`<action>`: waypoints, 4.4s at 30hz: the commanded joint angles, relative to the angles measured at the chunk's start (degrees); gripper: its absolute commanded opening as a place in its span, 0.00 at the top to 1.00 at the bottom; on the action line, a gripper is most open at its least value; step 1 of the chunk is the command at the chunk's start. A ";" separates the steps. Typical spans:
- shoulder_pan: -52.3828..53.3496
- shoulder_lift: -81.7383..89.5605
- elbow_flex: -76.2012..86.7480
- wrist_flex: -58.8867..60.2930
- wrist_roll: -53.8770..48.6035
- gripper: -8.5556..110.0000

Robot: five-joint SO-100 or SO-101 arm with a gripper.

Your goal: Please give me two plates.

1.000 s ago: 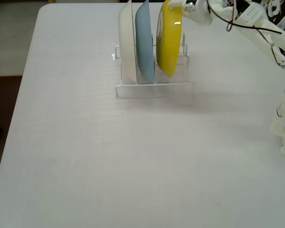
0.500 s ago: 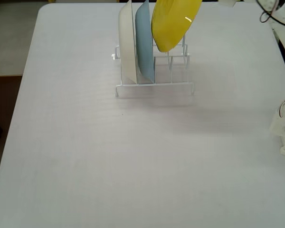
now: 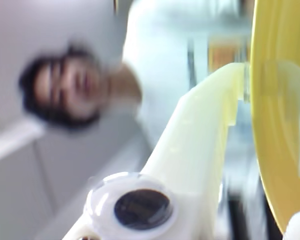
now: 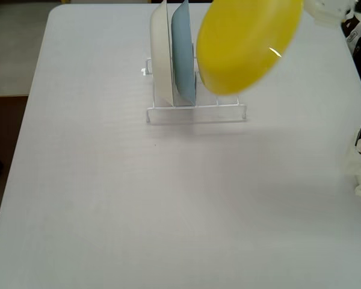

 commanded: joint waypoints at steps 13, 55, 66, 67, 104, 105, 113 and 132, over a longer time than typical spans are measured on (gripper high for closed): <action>-28.39 1.49 0.00 -17.14 -9.05 0.93; -26.10 -30.85 -7.65 -54.40 -8.35 0.93; -26.02 -30.85 -7.56 -54.76 -8.00 0.93; -26.02 -30.85 -7.56 -54.76 -8.00 0.93; -23.12 -12.92 10.20 -38.41 -15.91 0.59; -22.76 -10.99 11.87 -37.53 -15.82 0.59; -20.65 5.54 27.33 -31.64 -15.47 0.60; -18.02 38.85 70.75 -23.03 -5.45 0.86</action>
